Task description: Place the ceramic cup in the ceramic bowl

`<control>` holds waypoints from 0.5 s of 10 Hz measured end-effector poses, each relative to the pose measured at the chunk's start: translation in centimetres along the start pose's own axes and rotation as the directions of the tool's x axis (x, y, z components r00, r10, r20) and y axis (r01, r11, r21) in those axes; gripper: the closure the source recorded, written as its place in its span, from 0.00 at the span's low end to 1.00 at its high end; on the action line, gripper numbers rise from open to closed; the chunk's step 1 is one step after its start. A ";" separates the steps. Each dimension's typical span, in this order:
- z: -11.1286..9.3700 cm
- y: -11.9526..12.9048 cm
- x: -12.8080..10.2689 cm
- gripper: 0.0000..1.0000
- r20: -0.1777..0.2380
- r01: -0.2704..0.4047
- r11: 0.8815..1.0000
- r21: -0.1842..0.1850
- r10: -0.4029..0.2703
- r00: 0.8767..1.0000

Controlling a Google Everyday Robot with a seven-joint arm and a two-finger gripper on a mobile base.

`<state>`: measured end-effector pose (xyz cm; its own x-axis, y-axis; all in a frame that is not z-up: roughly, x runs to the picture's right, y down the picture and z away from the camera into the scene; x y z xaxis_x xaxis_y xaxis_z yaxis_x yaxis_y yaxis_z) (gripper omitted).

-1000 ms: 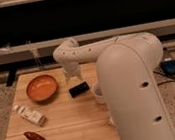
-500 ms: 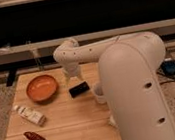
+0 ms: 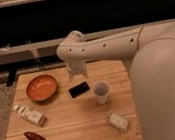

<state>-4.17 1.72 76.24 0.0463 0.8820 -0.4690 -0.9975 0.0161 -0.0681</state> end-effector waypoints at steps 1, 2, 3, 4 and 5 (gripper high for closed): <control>-1.0 -0.8 1.0 0.35 0.008 -0.012 1.000 0.005 0.012 1.000; -1.4 -1.7 1.8 0.35 0.005 -0.030 1.000 0.006 0.030 1.000; -1.2 -2.2 2.4 0.35 -0.004 -0.042 0.999 0.007 0.042 0.999; -0.2 -2.5 3.0 0.35 -0.020 -0.059 0.998 0.003 0.059 0.998; 1.0 -2.3 3.5 0.35 -0.037 -0.070 0.998 -0.004 0.070 0.997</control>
<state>-1.72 5.28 75.63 -0.0216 0.8631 -0.5045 -0.9981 -0.0476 -0.0389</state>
